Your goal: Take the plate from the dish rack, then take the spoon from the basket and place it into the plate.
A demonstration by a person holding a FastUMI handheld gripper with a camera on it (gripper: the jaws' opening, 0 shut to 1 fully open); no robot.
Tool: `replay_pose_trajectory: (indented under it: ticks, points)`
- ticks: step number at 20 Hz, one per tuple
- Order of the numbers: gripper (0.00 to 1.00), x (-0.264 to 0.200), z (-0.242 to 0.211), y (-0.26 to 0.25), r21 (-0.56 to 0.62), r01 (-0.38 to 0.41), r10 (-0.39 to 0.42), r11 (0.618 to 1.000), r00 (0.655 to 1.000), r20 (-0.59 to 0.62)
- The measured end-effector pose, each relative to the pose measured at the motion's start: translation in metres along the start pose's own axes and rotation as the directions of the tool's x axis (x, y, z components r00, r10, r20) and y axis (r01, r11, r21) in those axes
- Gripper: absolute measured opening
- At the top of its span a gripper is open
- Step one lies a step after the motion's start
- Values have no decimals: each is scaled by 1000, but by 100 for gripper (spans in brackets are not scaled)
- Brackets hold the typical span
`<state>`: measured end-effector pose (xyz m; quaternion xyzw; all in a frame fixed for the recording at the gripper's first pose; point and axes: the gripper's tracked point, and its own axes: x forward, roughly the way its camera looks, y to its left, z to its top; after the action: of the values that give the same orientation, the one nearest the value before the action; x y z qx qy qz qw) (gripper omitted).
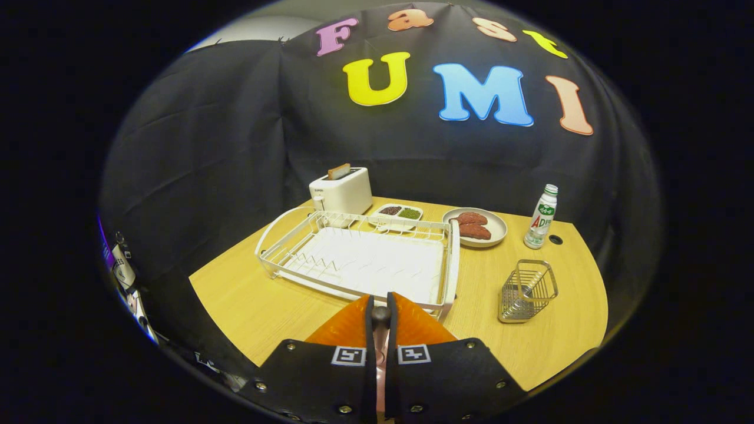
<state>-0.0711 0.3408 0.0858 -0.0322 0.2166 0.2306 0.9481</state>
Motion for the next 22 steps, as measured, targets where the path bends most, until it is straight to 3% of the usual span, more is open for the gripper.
replay_pose_trajectory:
  ticks: [5, 10, 18, 22]
  points:
    - [10, 12, -15, 6, -23, 3, -4, 1000, 998, -64]
    - [13, 3, -12, 5, -14, -11, 10, 1000, 999, -50]
    - [15, -24, -14, -37, 23, 52, -51, 998, 998, -37]
    - [15, -38, 6, -64, 53, 99, -100, 994, 995, 17]
